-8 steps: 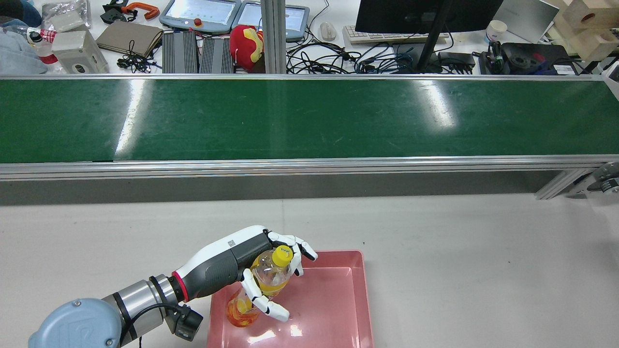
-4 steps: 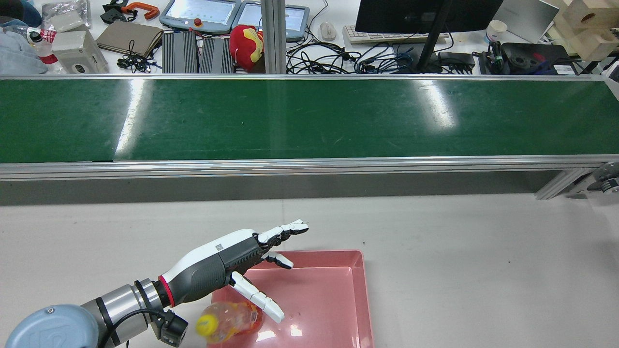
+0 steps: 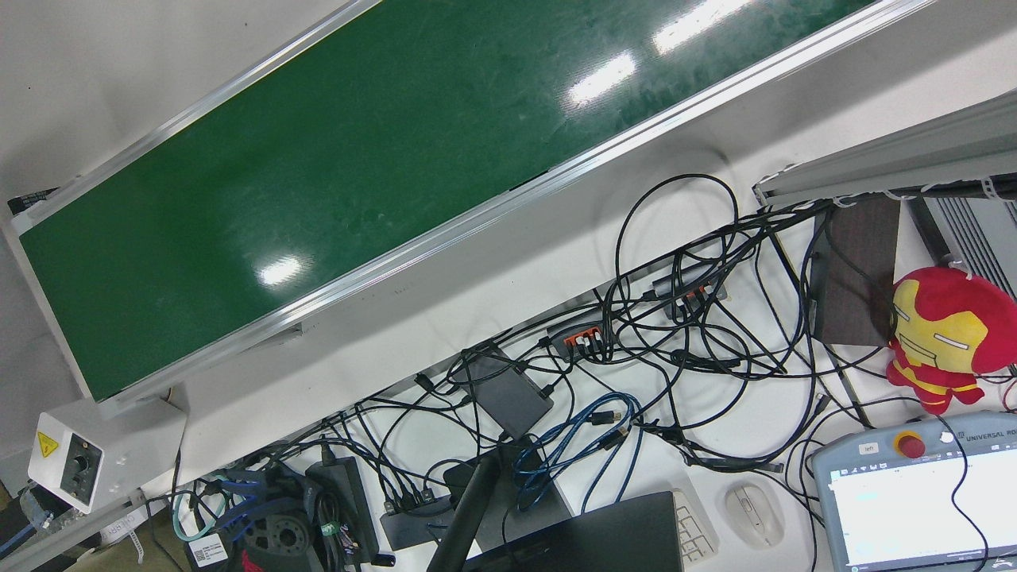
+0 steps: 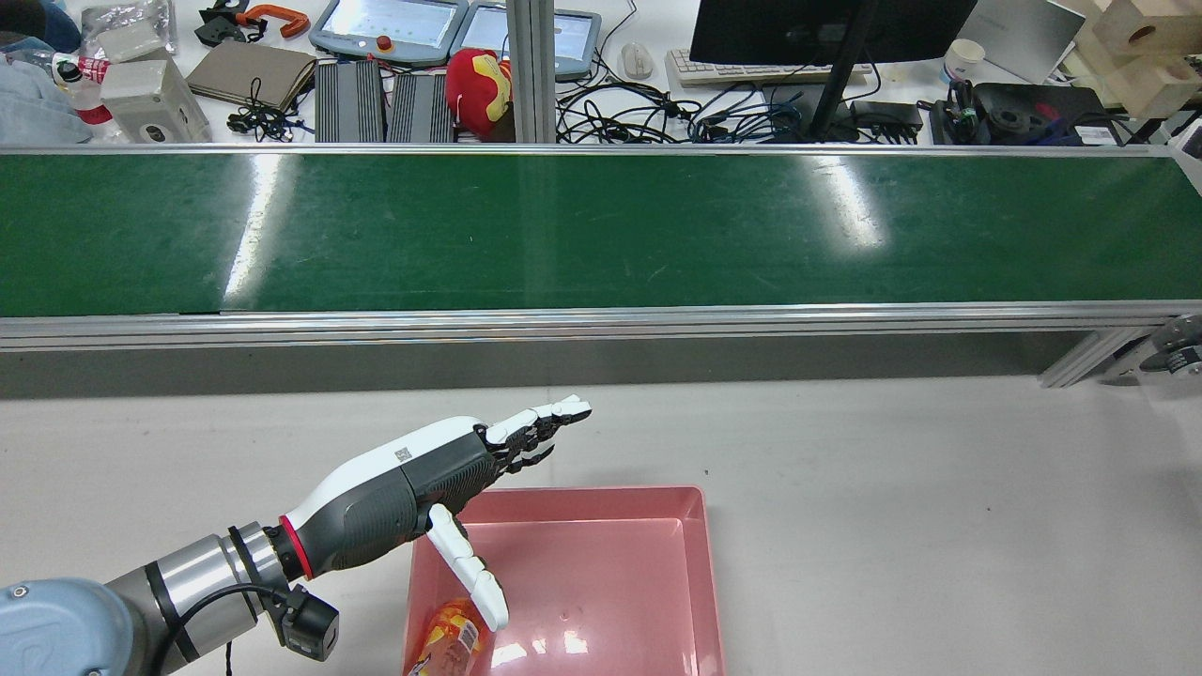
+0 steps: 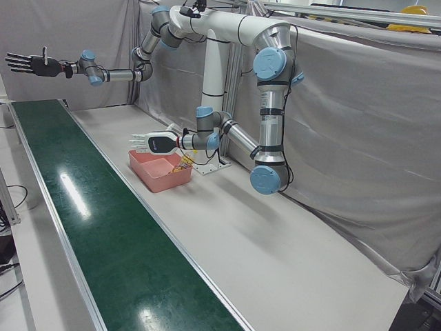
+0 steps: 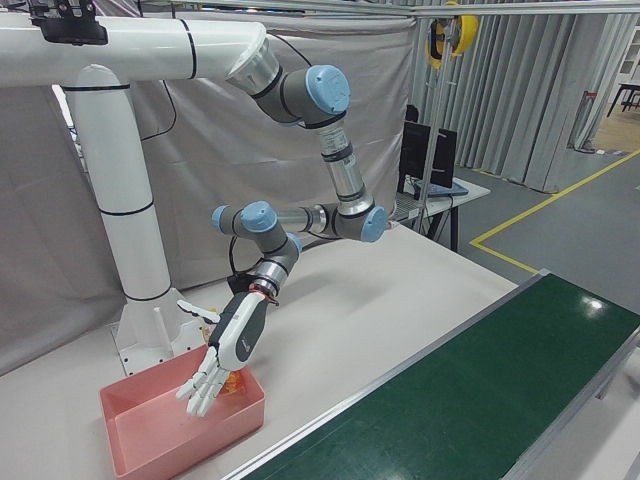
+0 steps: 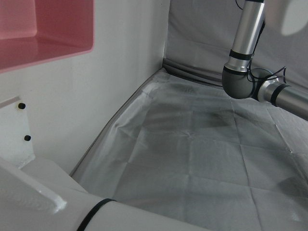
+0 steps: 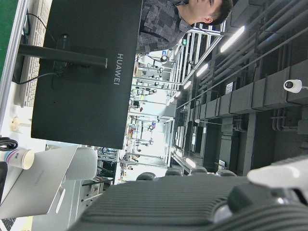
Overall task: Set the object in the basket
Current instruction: 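Raise the open left hand away from the bottle in the tray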
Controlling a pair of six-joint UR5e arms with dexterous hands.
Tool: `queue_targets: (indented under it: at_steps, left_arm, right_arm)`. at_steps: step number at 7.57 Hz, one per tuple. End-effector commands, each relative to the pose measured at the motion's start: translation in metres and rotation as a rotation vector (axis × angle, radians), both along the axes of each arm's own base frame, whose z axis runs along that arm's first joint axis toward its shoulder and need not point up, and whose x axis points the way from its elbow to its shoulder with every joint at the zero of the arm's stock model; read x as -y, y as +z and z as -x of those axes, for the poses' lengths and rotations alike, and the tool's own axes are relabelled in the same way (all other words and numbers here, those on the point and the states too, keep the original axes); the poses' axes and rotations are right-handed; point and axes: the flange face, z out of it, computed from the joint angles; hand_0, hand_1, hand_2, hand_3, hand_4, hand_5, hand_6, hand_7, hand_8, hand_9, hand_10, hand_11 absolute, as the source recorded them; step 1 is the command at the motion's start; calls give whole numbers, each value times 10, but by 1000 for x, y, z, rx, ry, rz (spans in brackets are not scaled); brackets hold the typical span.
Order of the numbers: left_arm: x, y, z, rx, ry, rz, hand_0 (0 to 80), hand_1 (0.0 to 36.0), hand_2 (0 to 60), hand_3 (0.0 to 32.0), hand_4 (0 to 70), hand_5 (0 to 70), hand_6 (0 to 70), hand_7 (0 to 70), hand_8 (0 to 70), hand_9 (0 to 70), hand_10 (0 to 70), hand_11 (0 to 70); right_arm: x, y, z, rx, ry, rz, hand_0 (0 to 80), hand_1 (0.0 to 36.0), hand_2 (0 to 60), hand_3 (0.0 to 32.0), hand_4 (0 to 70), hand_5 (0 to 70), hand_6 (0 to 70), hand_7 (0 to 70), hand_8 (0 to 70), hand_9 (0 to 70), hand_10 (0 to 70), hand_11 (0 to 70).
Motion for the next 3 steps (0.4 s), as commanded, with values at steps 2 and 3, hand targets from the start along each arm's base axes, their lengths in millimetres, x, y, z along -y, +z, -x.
queue_targets:
  at_steps: [2,3]
  left_arm:
    - [17,-13,39,-19,-60,-6,612,75,0,14,16,168,0,26,0,0,23,56]
    - [18,-14,41,-22,-63,-6,602,76,0,14,9,167,0,24,0,0,24,58]
  right_arm:
    - [0,0,0,0,0,0,0,0,0,0,0,0,0,0,0,0,0,0]
    - [0,-1,0,0,0,-1,0,0,0,0,0,0,0,0,0,0,0,0]
